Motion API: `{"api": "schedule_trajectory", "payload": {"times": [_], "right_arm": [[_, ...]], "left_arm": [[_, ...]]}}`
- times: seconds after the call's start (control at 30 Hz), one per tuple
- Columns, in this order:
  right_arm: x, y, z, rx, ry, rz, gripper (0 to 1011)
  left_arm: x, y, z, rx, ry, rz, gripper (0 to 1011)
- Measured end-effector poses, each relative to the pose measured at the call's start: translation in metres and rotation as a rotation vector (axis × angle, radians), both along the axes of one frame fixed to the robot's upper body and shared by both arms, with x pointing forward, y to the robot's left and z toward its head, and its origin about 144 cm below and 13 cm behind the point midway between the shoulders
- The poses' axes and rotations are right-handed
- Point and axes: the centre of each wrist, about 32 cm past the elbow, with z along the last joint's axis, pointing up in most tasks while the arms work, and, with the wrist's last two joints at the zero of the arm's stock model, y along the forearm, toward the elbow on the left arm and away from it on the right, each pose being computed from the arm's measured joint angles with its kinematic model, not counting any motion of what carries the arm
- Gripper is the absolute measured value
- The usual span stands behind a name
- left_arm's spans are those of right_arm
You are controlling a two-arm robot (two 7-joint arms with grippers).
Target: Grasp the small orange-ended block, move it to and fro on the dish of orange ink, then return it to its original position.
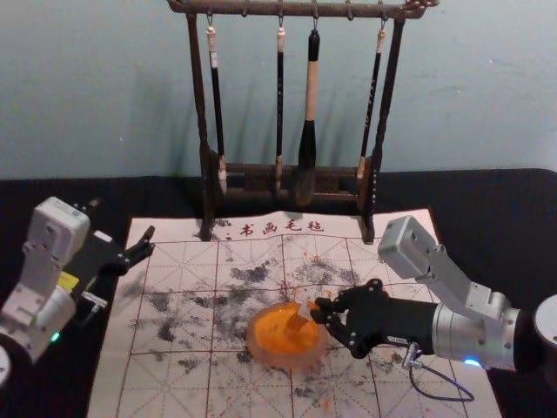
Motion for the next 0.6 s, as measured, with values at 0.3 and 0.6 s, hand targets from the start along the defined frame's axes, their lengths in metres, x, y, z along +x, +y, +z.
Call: {"api": "schedule_trajectory", "payload": {"times": [0.3,0.6], "right_arm": [[-0.0009,-0.0006,0.0002,-0.001,0.0,-0.002,80],[-0.0025,-0.002,0.0009,0.0,-0.002,-0.01,80]], "left_arm": [[0.0,0.0,0.0,0.0,0.0,0.0,1001],[0.0,0.0,0.0,0.0,0.0,0.0,1001]]}}
